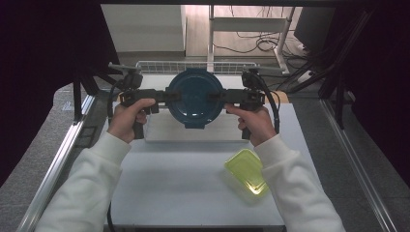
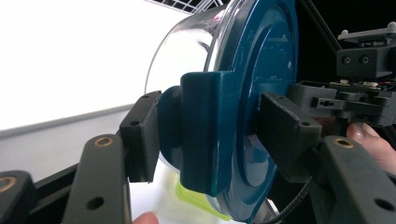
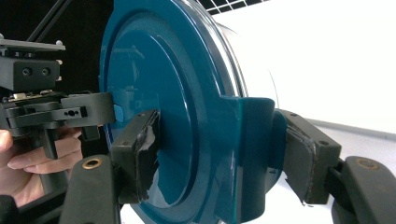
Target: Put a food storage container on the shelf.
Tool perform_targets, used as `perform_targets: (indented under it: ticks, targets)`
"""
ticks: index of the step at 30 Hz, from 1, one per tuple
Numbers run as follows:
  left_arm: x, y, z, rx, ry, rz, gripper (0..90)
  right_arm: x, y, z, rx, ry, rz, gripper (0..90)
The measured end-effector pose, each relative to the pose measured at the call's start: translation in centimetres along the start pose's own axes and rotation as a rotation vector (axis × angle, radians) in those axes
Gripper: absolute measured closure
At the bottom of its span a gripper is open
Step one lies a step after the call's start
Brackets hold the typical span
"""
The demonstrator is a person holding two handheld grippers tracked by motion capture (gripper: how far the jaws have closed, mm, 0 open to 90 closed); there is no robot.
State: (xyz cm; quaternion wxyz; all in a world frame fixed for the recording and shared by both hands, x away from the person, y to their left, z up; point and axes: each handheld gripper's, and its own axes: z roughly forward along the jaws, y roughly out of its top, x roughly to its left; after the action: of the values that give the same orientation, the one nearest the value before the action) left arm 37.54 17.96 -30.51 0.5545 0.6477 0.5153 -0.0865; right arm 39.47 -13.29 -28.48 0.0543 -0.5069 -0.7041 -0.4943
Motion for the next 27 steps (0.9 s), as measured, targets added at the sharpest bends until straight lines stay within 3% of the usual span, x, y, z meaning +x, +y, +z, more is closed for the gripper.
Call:
perform_targets:
  ticks: [12, 19, 27]
  targets:
    - [0.5, 3.2, 0.7, -0.002, -0.005, -0.011, 41.9, -0.1, 3.3, 0.6, -0.001, -0.009, -0.006, 33.8]
    - [2.0, 5.3, 2.3, 0.014, -0.005, -0.040, 41.7, -1.7, 5.5, 1.8, 0.001, -0.016, 0.019, 33.7]
    - [3.7, 6.2, 3.8, 0.040, -0.002, -0.071, 41.6, -3.5, 6.4, 3.4, 0.019, -0.023, 0.058, 33.4]
